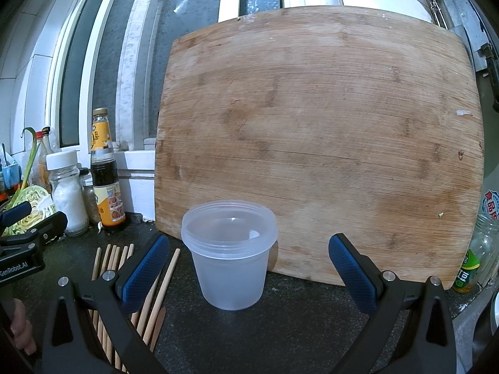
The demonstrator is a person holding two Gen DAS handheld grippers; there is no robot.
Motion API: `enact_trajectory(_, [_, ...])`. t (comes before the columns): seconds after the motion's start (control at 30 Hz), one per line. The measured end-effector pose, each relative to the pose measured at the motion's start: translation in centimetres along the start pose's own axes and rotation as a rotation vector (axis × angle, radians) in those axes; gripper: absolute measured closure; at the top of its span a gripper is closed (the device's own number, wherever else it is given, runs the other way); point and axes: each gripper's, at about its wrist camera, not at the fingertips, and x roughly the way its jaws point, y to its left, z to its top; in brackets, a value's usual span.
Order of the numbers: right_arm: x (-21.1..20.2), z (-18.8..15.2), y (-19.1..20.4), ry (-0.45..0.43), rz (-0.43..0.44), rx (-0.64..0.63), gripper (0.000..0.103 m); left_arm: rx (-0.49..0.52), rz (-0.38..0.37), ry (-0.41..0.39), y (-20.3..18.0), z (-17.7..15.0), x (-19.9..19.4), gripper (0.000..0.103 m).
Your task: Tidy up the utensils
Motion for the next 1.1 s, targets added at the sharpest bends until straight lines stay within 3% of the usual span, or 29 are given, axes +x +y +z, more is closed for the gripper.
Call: enact_trajectory(1.1, [0.0,0.05,0.08,-0.002,-0.002,0.001,0.0,0.002,-0.003,0.002,0.45,-0.16,-0.27,0.0])
